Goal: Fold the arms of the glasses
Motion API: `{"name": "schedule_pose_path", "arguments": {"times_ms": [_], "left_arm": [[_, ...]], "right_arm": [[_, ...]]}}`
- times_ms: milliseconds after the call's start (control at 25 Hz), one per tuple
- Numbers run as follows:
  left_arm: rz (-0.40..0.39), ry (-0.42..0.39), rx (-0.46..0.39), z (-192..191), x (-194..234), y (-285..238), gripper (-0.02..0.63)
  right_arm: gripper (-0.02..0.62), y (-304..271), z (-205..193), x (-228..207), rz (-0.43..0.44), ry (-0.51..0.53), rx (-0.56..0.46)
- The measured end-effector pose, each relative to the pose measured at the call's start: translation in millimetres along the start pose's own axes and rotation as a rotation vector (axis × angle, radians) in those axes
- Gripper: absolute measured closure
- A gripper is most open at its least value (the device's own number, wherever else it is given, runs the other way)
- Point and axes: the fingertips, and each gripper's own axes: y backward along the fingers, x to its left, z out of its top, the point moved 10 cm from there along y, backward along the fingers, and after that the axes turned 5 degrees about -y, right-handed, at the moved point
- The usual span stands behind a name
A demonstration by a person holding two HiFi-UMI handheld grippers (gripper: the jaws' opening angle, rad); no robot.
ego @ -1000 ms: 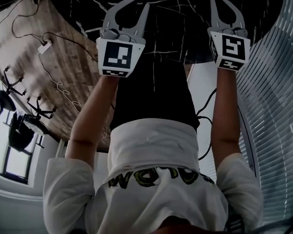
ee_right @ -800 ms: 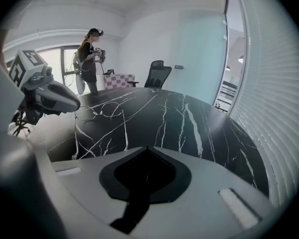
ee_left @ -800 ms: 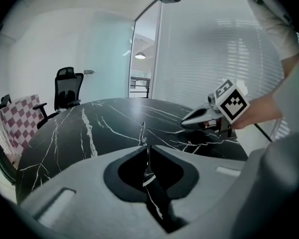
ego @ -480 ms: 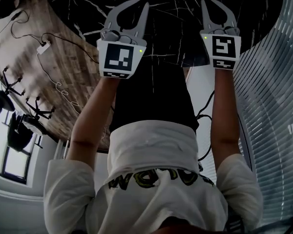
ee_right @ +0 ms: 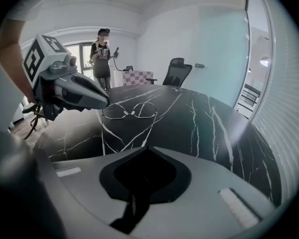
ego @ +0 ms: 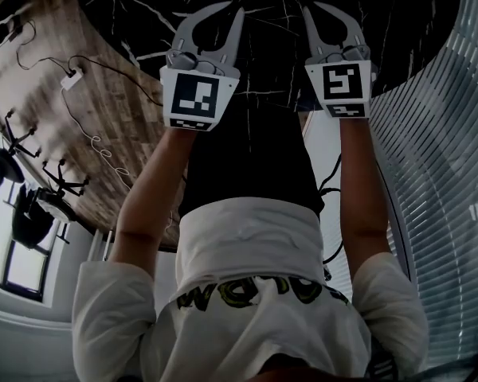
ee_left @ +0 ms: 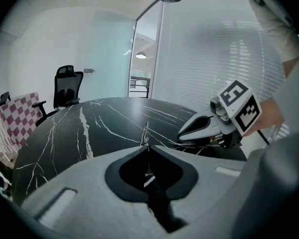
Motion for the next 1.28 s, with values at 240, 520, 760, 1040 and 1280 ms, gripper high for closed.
{"name": "schedule_pose_path", "arguments": {"times_ms": [240, 520, 760, 1040, 1280], "left_arm": [[-0.005, 0.005, 0.002, 0.2, -1.1, 0.9, 0.597], [-0.018, 0.009, 0.002, -0.7, -4.3, 1.3, 0.597], [-0.032, 0.014, -0.001, 3.3, -6.2, 3.9, 0.597], [-0.057, 0.015, 0.001, -1.2, -11.7, 0.6, 0.597], [-0.046, 0.012, 0.009, -1.0, -11.7, 1.7, 0.597]], "right_arm": [[0.592, -8.1, 7.5, 15.6, 0.054, 0.041, 0.012], [0.592, -16.8, 17.3, 28.0, 0.108, 0.072, 0.042], [0.592, -19.7, 28.9, 38.1, 0.139, 0.104, 0.049], [0.592, -31.5, 34.8, 49.0, 0.164, 0.132, 0.032], [0.592, -27.1, 42.1, 49.1, 0.155, 0.140, -0.004]]}}
